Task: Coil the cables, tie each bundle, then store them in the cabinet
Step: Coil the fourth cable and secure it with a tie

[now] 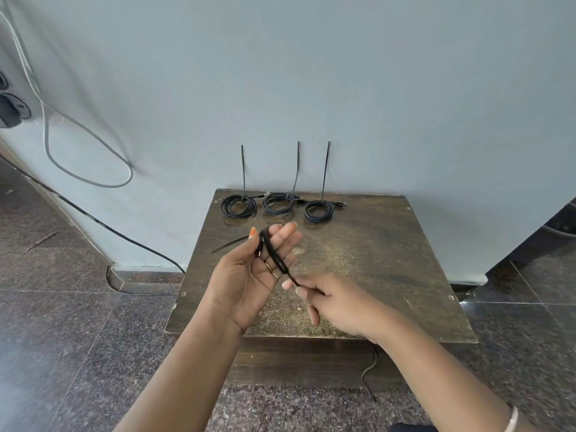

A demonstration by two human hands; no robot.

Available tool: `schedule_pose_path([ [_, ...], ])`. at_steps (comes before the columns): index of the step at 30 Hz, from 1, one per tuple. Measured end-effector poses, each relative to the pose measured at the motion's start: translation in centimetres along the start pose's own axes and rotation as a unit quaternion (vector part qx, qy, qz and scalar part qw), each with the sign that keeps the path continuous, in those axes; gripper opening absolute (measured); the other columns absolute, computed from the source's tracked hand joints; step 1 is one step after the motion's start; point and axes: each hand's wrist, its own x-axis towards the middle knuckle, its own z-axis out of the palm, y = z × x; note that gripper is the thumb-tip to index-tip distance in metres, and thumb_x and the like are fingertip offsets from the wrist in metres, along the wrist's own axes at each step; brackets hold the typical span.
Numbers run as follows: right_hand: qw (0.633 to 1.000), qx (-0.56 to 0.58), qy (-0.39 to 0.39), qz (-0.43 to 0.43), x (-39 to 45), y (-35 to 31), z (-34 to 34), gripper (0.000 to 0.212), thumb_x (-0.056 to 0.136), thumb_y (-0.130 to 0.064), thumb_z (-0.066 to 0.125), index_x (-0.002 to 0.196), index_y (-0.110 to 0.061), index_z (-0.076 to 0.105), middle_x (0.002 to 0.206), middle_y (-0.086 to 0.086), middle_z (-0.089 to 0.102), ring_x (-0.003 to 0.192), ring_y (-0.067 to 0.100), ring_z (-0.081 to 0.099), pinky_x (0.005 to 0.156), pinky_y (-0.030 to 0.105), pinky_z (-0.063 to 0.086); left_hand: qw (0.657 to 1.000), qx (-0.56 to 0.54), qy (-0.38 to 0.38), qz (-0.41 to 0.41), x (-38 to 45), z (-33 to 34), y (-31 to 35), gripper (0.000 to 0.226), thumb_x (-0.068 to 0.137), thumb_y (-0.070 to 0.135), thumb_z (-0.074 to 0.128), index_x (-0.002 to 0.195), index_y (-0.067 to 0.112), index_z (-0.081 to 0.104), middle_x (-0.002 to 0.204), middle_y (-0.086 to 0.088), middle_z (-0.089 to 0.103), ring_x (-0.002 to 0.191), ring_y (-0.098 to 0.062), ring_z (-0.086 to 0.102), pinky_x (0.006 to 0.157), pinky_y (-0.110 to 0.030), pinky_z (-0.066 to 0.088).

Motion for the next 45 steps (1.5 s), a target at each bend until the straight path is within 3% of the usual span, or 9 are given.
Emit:
schedule_pose_path([
  [4,0.995,0.089,-0.018,-0.029,-1.0,-0.7,-0.7,0.024,0.1,-0.03,0.047,0.104,-0.025,0.07,0.048,-0.011,0.052,0.052,0.008,0.047,0.07,0.032,0.044,0.993,0.107,0.006,0.042,0.2,-0.4,-0.2,0.034,0.094,0.026,0.041,0.106,-0.001,0.058,0.111,-0.023,0.068,0.114,-0.029,0.061,0.105,-0.039,0.039],
  [8,0.975,0.214,0.033,-0.053,-1.6,-1.0,-1.9,0.027,0.095,-0.036,0.053,0.084,-0.02,0.072,0.048,-0.01,0.039,0.053,0.017,0.036,0.059,0.025,0.034,0.942,0.332,-0.036,0.04,-0.1,-0.2,-1.2,0.036,0.097,0.031,0.042,0.107,0.003,0.061,0.099,-0.01,0.072,0.094,-0.018,0.065,0.083,-0.03,0.048],
  [11,0.952,0.29,0.078,-0.065,-1.8,-0.9,-2.7,0.029,0.089,-0.038,0.059,0.073,-0.016,0.071,0.049,-0.005,0.035,0.045,0.006,0.031,0.047,0.016,0.029,0.9,0.429,-0.076,0.016,-0.2,-0.2,-1.7,0.041,0.094,0.038,0.042,0.099,0.003,0.062,0.09,-0.013,0.066,0.095,-0.03,0.058,0.099,-0.044,0.037],
  [14,0.919,0.373,0.114,-0.048,-1.8,-0.5,-3.4,0.033,0.083,-0.043,0.064,0.067,-0.014,0.067,0.045,-0.004,0.036,0.041,0.004,0.033,0.042,0.014,0.028,0.901,0.422,-0.097,-0.024,-0.4,0.0,-1.6,0.042,0.094,0.035,0.041,0.108,0.001,0.061,0.101,-0.018,0.071,0.113,-0.029,0.06,0.109,-0.047,0.029],
  [19,0.893,0.42,0.155,-0.031,-1.2,0.0,-3.4,0.032,0.081,-0.044,0.065,0.063,-0.018,0.065,0.044,-0.007,0.037,0.04,0.004,0.03,0.04,0.014,0.028,0.944,0.293,-0.12,-0.089,-0.8,0.5,-1.1,0.036,0.097,0.029,0.04,0.094,0.003,0.066,0.053,-0.009,0.058,0.103,-0.037,0.065,0.079,-0.025,0.051],
  [24,0.958,0.203,0.199,-0.028,-0.3,0.8,-2.6,0.029,0.084,-0.049,0.058,0.075,-0.025,0.071,0.053,-0.002,0.055,0.052,0.01,0.045,0.058,0.025,0.036,0.989,0.077,-0.093,-0.09,-0.7,0.9,-0.3,0.039,0.095,0.023,0.038,0.085,-0.001,0.067,0.045,-0.004,0.042,0.095,-0.039,0.068,0.094,-0.046,0.05],
  [33,0.998,-0.053,0.029,-0.012,-0.1,0.6,0.1,0.025,0.1,-0.038,0.043,0.107,-0.027,0.064,0.05,-0.009,0.054,0.047,0.005,0.053,0.059,0.033,0.046,0.997,-0.081,0.012,-0.006,-0.2,0.1,0.3,0.039,0.099,0.021,0.036,0.084,-0.001,0.065,0.052,-0.002,0.051,0.103,-0.031,0.067,0.093,-0.059,0.045],
  [38,0.996,0.067,0.0,-0.057,-0.7,-0.4,0.5,0.022,0.099,-0.034,0.048,0.101,-0.027,0.069,0.049,-0.01,0.045,0.048,0.01,0.041,0.051,0.026,0.034,0.997,0.01,0.072,0.024,0.3,-0.8,0.8,0.028,0.099,0.019,0.036,0.095,0.004,0.059,0.08,-0.01,0.073,0.104,-0.029,0.067,0.1,-0.042,0.043],
  [45,0.959,0.258,0.084,-0.083,-1.3,-1.2,-1.2,0.027,0.093,-0.036,0.056,0.078,-0.019,0.071,0.049,-0.011,0.033,0.048,0.008,0.03,0.05,0.019,0.028,0.95,0.313,-0.002,0.021,0.2,-0.4,-0.8,0.031,0.095,0.026,0.043,0.098,0.002,0.063,0.089,-0.01,0.072,0.08,-0.015,0.066,0.072,-0.025,0.048],
])
